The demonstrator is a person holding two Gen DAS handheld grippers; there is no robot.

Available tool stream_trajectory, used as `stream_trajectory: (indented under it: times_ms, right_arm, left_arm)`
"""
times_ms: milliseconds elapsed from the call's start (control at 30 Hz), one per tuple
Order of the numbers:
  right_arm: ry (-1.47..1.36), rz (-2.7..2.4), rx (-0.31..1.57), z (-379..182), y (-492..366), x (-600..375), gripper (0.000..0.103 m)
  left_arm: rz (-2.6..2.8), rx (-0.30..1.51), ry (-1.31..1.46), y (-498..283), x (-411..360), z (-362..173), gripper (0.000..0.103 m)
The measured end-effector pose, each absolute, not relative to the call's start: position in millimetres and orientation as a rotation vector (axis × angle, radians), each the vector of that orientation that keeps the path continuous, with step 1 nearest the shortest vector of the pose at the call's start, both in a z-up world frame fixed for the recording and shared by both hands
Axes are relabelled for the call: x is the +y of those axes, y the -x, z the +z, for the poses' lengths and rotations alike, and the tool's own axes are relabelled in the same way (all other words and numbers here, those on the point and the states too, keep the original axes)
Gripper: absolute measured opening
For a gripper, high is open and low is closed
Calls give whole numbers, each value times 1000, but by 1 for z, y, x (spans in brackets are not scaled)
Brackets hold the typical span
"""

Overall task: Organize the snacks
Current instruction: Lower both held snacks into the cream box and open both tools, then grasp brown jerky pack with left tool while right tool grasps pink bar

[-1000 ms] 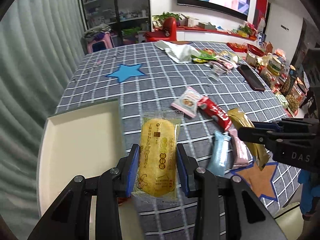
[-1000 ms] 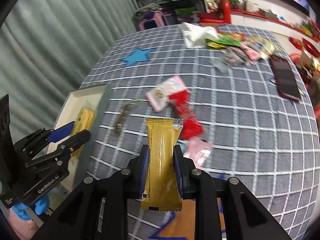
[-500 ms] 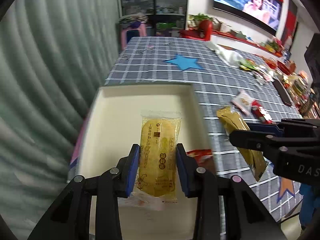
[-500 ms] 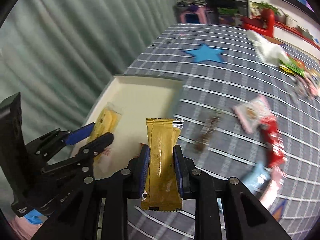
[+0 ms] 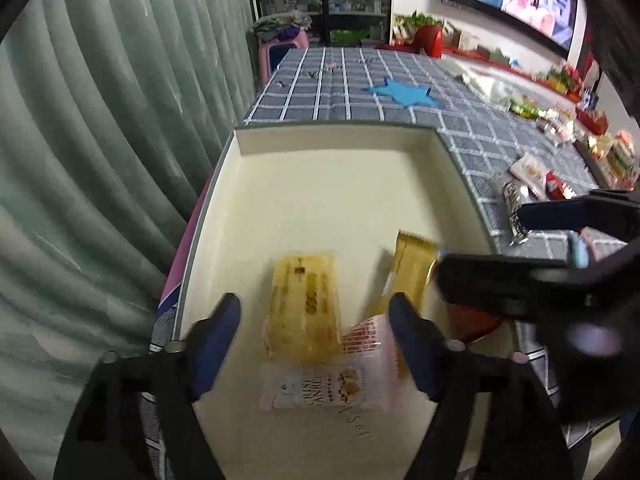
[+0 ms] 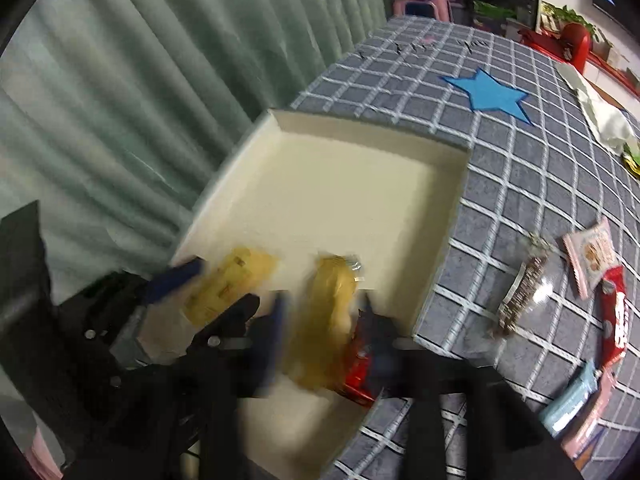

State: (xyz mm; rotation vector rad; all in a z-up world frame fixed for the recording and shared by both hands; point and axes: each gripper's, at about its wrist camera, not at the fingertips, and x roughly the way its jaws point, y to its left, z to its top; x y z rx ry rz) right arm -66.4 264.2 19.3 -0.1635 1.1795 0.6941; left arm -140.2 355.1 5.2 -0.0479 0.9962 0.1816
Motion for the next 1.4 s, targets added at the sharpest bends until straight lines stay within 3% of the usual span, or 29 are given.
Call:
stream_trajectory:
  times_ms: [33, 267, 700, 1000, 1400]
  right_arm:
    - [158, 673, 1153, 23, 65, 257, 102]
    - [112, 518, 1138, 28, 58, 181, 102]
    - [-160, 155, 1254, -12, 54, -5, 102]
    - [-63, 137, 1265, -27, 53, -2, 102]
    - [123, 166, 1205, -38, 56, 15, 102]
  left_arm:
    - [171, 993, 57, 141, 355, 6, 80]
    - [150, 991, 51, 141, 347, 15, 80]
    - [30, 975, -44, 132, 284, 33, 81]
    - [-46, 1016, -70, 88, 214, 32, 81]
    - [53, 1170, -104, 15, 174, -26, 81]
